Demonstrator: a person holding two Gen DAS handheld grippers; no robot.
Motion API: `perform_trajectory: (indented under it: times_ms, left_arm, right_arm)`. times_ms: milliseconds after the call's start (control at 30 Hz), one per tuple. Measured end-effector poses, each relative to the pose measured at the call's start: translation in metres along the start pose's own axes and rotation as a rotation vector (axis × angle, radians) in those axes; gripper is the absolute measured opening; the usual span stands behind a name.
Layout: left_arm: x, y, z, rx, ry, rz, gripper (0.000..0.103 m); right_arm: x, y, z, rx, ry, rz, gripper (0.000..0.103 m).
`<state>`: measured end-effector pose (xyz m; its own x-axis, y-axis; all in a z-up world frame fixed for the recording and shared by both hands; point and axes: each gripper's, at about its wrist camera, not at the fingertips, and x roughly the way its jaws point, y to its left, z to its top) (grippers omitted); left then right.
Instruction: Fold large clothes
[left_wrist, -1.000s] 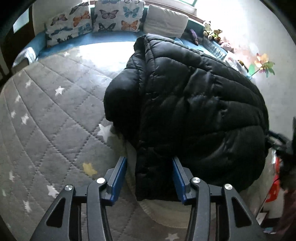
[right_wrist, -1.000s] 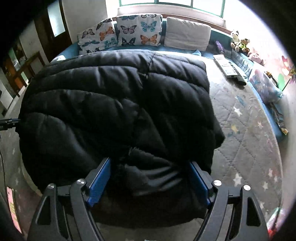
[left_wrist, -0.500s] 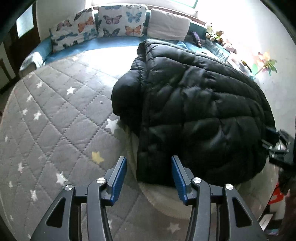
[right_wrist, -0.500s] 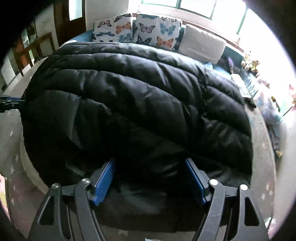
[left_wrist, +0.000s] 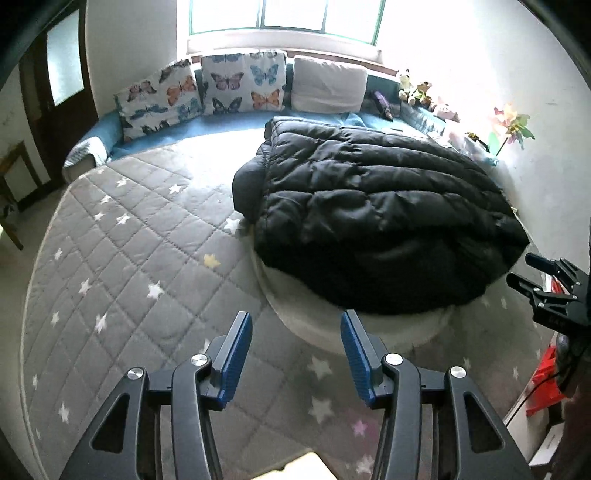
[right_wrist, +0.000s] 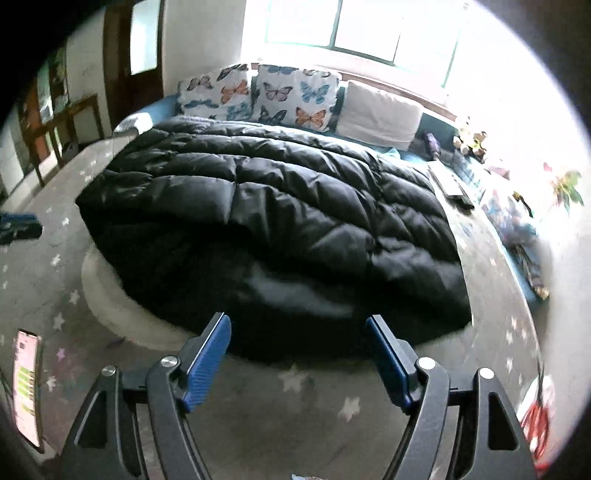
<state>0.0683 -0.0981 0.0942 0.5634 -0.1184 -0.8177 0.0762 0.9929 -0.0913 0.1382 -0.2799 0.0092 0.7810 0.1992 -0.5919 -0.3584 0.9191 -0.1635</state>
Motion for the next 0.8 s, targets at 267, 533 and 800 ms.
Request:
perform_trajectory:
  times_ms: [267,533,800]
  left_arm:
    - [-0.041,-0.027,-0.051,-0.046,-0.063,0.023,0.069]
    - [-0.064,-0.058,-0.085,-0.051,-0.111,0.054,0.074]
    - [-0.059,-0.077,-0.107,-0.052,-0.102,0.048,0.074]
  right_arm:
    - [-0.028,0.006,-0.022,0.088,-0.032,0.022,0.082]
    - [-0.06,0.019,-0.048,0.084,-0.095,-0.049,0.082]
    - [-0.08,0.03,-0.066,0.082,-0.126,-0.058,0.082]
